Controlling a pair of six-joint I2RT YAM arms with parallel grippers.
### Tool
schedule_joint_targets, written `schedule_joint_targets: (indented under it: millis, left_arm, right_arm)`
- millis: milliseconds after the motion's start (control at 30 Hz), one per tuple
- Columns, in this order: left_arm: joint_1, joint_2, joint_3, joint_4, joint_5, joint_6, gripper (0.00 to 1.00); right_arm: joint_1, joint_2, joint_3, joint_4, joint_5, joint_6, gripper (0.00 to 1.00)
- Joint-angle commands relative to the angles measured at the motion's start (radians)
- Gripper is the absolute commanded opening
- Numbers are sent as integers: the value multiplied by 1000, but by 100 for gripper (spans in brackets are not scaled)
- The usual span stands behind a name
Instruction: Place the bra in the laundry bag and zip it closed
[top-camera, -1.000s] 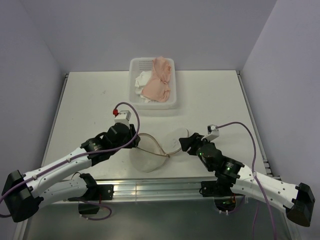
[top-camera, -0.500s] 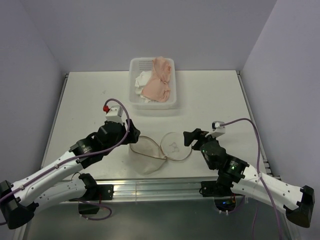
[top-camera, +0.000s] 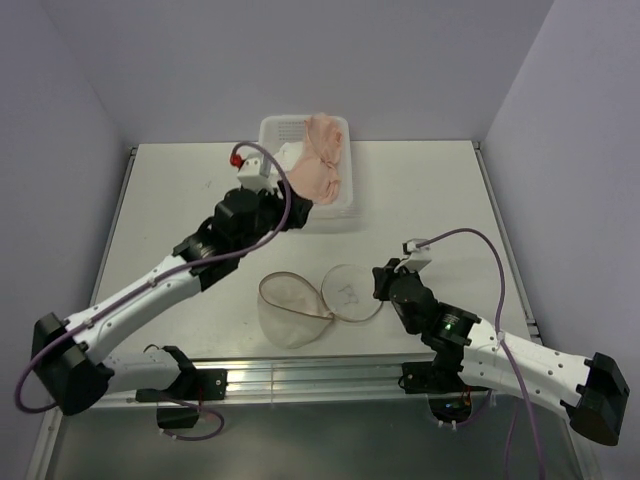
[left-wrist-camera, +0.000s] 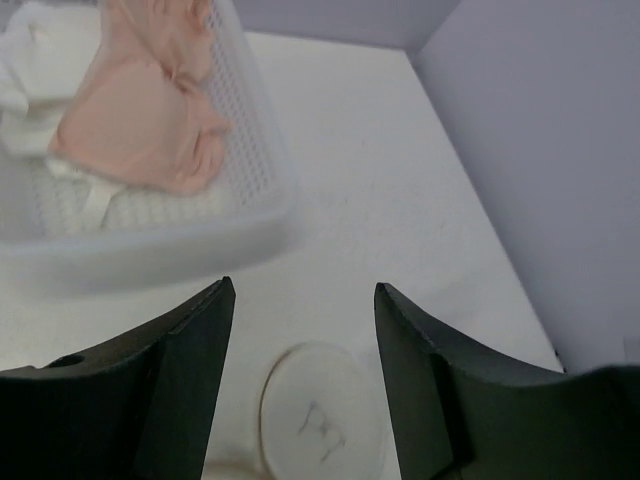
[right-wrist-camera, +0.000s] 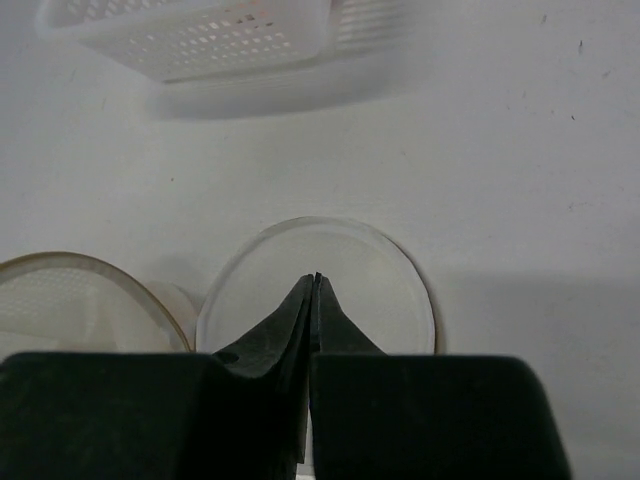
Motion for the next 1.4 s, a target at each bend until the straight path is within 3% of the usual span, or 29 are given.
schedule_joint_targets:
  millis: [0,333,467,567,733,1000,1167,1367]
  left_arm:
    - [104,174,149,199,136,30,64]
    - [328,776,793,1,189,151,53]
    - [376,1000,1034,-33,149,199,55]
    - [408,1111,1129,-21,163,218,57]
    - [439,1198,1171,116,261,219,65]
    - [440,1370,1316,183,372,218,75]
    - [440,1436,1356,223,367,179,76]
    - [440,1499,1396,277,363,141,68]
  right_arm:
    - [-12,-8,32,92,-15,-22,0]
    - [-49,-37,-25,167,-115,-23,13]
    - [-55,-33,-19,169,-115,-38,14]
    - [-61,-33,-25,182,-138,-48,14]
    - [-67,-4,-41,195,-163,-40,14]
    - [-75,35,-50,235,-209,-55,15]
    - [-78,39,-50,242,-227,-63,15]
    - [-83,-17,-73,239,-250,-51,15]
